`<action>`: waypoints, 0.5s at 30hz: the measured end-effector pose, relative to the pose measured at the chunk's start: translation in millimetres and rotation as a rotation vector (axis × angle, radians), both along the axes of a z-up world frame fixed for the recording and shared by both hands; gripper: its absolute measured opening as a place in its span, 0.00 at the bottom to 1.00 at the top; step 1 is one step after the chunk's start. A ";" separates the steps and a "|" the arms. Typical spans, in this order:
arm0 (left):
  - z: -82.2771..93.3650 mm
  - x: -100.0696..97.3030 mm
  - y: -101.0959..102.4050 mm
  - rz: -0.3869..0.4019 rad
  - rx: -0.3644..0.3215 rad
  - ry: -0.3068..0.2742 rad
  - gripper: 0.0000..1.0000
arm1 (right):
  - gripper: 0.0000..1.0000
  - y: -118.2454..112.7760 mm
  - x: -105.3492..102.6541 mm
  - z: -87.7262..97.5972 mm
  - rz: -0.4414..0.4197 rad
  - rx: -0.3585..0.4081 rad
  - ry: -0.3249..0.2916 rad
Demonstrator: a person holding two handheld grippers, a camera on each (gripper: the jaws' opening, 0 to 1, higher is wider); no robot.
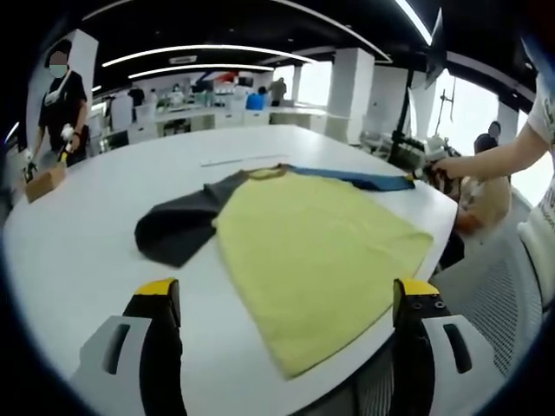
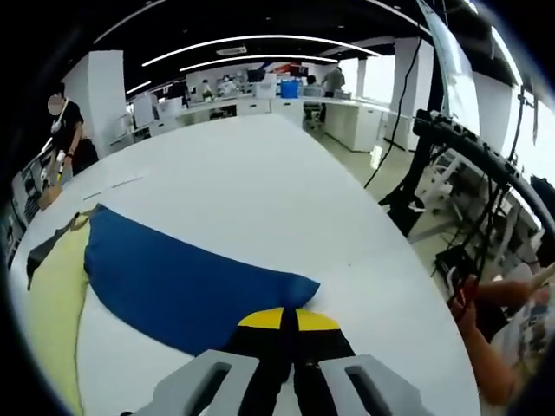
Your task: Fold the garment on the visible template until the final outline fits inside the template.
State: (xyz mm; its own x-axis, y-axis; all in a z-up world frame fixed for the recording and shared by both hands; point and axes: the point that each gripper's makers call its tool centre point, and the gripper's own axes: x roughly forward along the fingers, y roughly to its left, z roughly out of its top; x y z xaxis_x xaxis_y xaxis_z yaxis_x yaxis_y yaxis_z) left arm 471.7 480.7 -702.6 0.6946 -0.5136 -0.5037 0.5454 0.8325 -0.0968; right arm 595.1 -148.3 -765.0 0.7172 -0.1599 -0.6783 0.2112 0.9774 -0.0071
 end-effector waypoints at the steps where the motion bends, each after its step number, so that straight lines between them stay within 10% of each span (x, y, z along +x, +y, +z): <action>1: -0.7 0.5 0.6 -0.002 0.002 0.001 0.99 | 0.00 -0.4 0.5 0.9 0.000 -0.001 -0.001; 15: 0.3 -2.5 -8.4 -0.022 0.022 0.012 0.99 | 0.00 -1.7 8.3 9.2 0.033 -0.042 0.018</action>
State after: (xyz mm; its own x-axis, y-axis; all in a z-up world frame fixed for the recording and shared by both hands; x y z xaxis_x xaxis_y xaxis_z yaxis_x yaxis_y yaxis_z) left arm 469.2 472.4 -702.3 0.6771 -0.5177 -0.5229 0.5628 0.8222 -0.0853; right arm 603.4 -150.0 -755.8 0.7103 -0.1648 -0.6844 0.1786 0.9826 -0.0513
